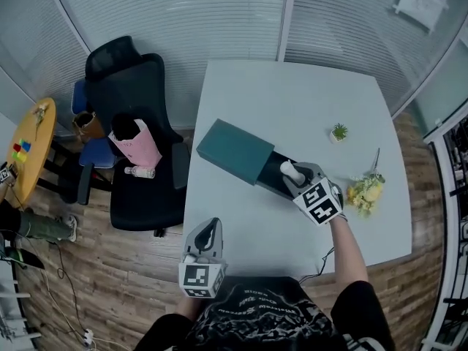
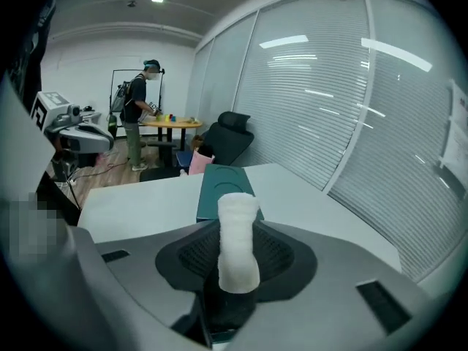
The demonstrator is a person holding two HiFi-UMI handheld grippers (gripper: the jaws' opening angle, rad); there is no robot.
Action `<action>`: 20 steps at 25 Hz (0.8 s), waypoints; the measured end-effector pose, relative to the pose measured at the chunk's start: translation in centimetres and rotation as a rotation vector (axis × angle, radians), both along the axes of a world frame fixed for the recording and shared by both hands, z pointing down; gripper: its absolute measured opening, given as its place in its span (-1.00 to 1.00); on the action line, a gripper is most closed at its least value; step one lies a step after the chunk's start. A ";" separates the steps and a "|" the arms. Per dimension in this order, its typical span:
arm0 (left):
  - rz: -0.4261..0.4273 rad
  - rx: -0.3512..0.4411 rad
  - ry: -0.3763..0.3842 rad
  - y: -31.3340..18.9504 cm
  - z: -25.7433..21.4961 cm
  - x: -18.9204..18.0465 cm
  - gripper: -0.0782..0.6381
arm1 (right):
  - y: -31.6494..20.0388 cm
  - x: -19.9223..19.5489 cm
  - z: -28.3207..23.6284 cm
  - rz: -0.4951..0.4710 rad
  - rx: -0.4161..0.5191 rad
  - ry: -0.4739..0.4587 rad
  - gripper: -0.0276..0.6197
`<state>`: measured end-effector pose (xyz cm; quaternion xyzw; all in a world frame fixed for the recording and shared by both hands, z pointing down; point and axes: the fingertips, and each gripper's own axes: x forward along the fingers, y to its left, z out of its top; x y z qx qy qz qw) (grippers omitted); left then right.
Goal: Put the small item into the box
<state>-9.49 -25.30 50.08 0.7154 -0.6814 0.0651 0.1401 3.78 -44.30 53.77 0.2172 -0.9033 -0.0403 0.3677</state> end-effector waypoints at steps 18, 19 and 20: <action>-0.064 -0.067 -0.038 -1.6 1.2 0.4 -0.73 | -3.2 -2.9 12.7 -0.201 -0.280 0.310 -0.48; -0.064 -0.071 -0.038 -1.5 1.3 0.6 -0.73 | -3.4 -2.8 13.3 -0.202 -0.285 0.321 -0.48; -0.065 -0.075 -0.038 -1.4 1.5 0.7 -0.73 | -3.4 -2.7 13.8 -0.200 -0.292 0.331 -0.48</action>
